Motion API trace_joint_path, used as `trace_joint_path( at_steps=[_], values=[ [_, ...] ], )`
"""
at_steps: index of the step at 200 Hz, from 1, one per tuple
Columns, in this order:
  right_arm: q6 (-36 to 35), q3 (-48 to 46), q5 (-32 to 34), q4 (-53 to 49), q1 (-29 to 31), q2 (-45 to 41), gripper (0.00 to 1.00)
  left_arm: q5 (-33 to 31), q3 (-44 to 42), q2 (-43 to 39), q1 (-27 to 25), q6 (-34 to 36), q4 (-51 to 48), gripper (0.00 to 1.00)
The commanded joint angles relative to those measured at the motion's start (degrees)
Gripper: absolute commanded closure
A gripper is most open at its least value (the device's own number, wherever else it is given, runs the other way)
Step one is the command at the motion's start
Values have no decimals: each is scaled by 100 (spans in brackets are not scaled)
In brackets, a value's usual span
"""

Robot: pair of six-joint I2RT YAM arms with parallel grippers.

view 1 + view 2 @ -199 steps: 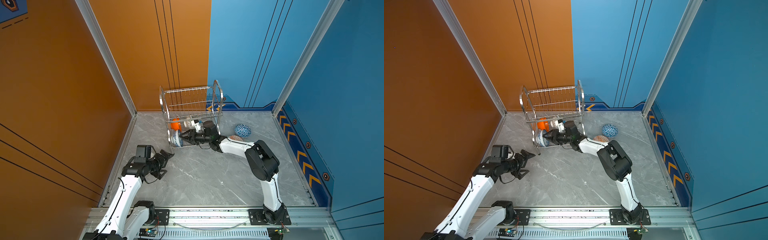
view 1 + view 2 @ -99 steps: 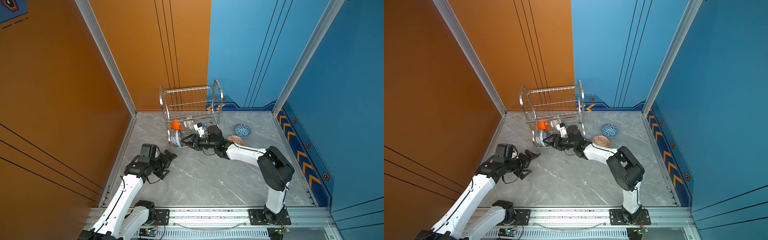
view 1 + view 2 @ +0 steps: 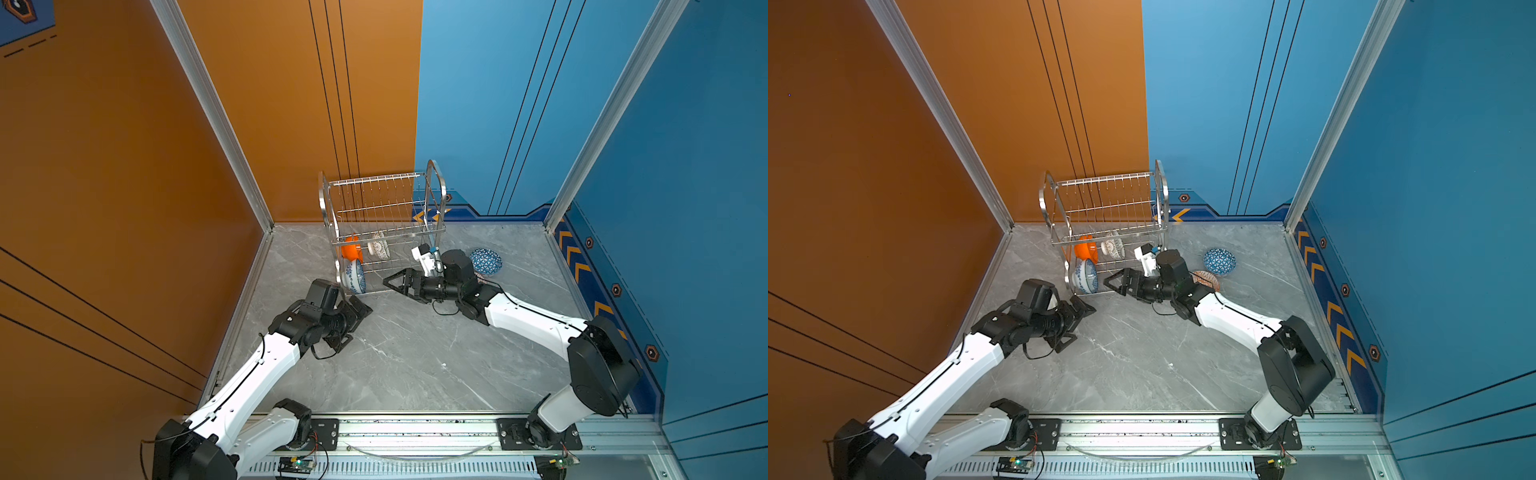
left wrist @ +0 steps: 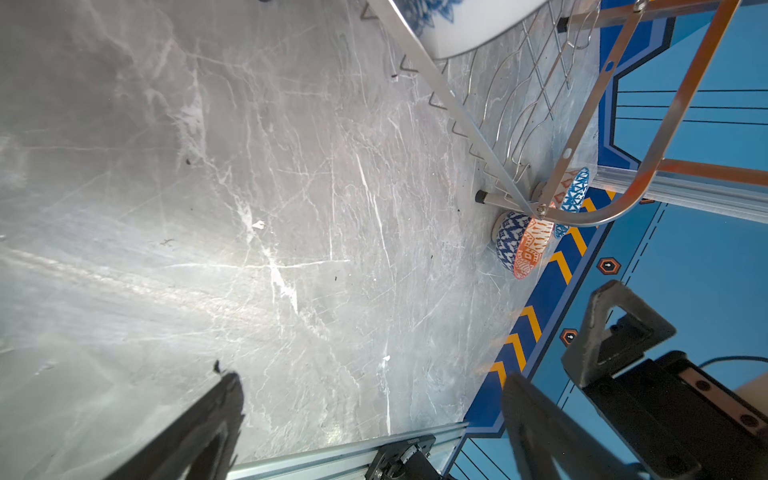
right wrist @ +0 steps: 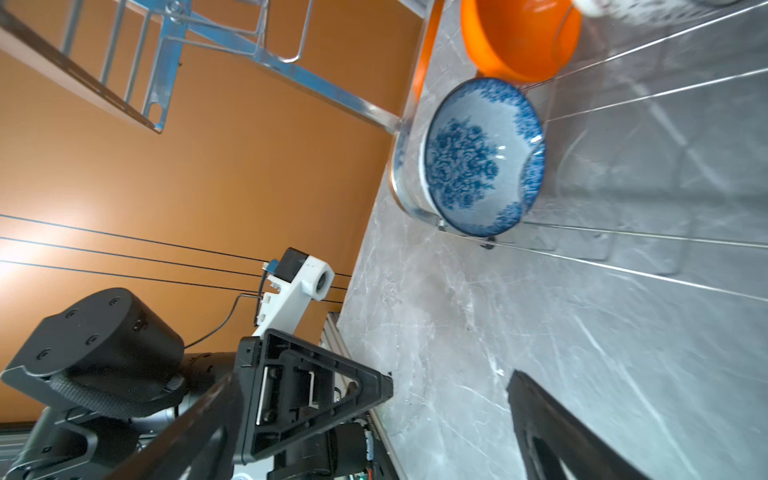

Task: Load the bowls into the dish rack
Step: 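Open the right gripper and withdraw it while the left arm advances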

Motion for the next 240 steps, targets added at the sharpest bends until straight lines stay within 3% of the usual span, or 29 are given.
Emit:
trace_joint_path(
  at_steps=[1, 40, 76, 108, 125, 162, 210, 240],
  values=[
    [-542, -138, 249, -918, -186, -445, 0, -326, 204, 223, -269, -15, 406, 2],
    [-1138, -286, 798, -2377, -709, -1312, 0, -560, 443, 881, -938, 65, 931, 2],
    [-1762, -429, 1814, -3731, -1283, -2063, 0, -525, 746, 1683, -1440, 91, 1369, 2],
    [-1692, -642, 2397, -4129, -2057, -2389, 0, -416, 1497, 2456, -1736, 287, 1427, 2],
    [-1568, -547, 2623, -4376, -2485, -2180, 0, -343, 1887, 2870, -1879, 409, 1427, 2],
    [-1446, -35, 2967, -4540, -2765, -1248, 0, -202, 2605, 3608, -2117, 495, 1427, 2],
    [-1427, 830, 2954, -4600, -2867, 240, 16, -33, 3374, 4234, -2349, 695, 1403, 2],
    [-1482, 1140, 3023, -4622, -2950, 936, 33, 9, 3503, 4338, -2338, 845, 1249, 2]
  ],
)
